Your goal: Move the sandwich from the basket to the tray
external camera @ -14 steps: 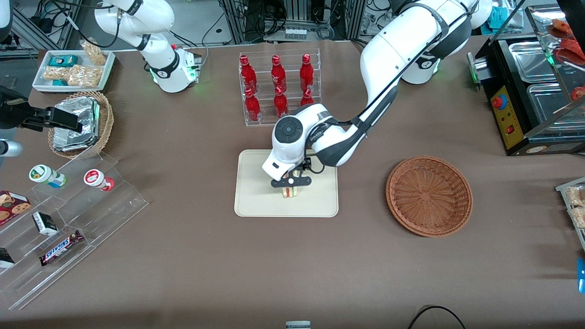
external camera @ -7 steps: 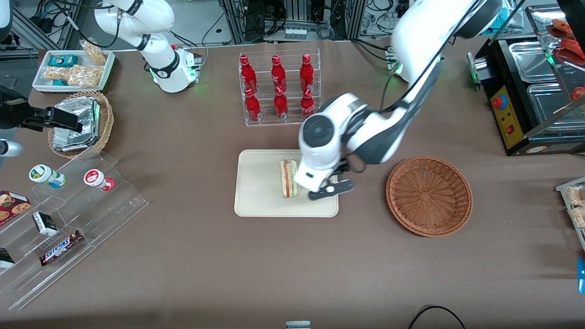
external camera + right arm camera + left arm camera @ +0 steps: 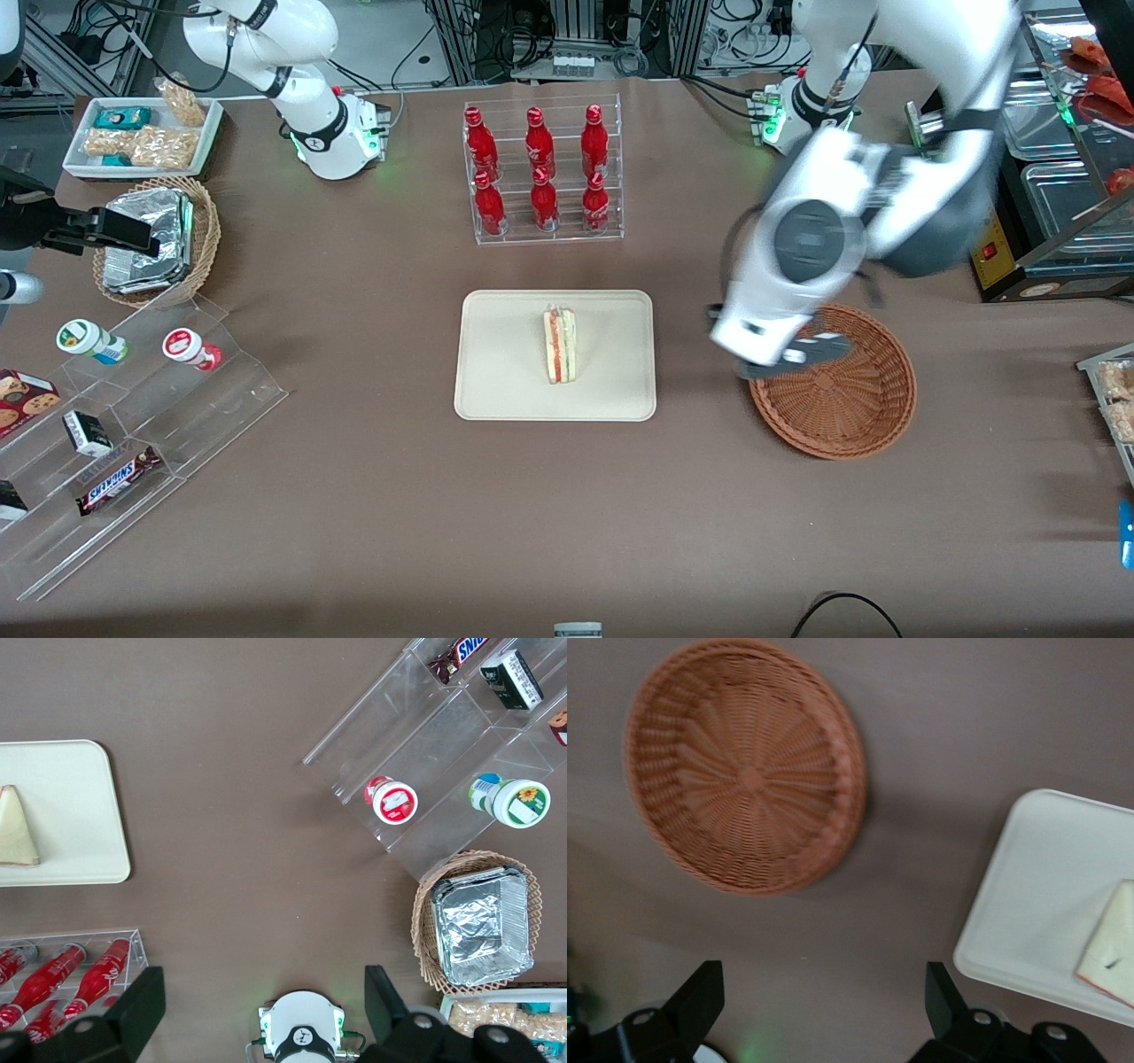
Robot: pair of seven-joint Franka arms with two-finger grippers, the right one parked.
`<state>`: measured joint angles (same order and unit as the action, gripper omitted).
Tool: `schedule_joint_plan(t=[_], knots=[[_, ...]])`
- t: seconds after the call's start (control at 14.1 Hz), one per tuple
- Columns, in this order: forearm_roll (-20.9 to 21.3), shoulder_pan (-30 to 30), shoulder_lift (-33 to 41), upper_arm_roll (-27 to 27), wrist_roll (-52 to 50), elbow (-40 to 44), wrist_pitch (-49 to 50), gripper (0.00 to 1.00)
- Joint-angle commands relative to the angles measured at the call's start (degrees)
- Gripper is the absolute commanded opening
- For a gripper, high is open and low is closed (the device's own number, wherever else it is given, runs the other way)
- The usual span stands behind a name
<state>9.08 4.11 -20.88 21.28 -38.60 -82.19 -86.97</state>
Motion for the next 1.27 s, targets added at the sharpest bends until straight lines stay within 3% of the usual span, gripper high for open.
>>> schedule_joint_plan(t=[0.0, 0.21, 0.5, 0.71, 0.85, 1.06, 1.2], knots=[[-1.61, -7.52, 4.69, 0.34, 10.60, -0.70, 5.47, 1.00], [-1.87, -16.83, 5.76, 0.60, 19.58, 0.27, 6.55, 1.00], [-2.13, -20.27, 7.70, 0.51, 23.39, 3.16, 10.75, 1.00], [-4.94, -20.54, 7.70, 0.60, 23.30, 8.00, 13.05, 1.00], [-4.77, -19.49, 9.35, -0.10, 23.30, 7.49, 12.96, 1.00], [-6.10, -9.16, 13.48, -8.16, 20.68, 3.28, 14.80, 1.00], [-6.44, -7.54, 14.55, -8.72, 17.07, 2.91, 16.74, 1.00]])
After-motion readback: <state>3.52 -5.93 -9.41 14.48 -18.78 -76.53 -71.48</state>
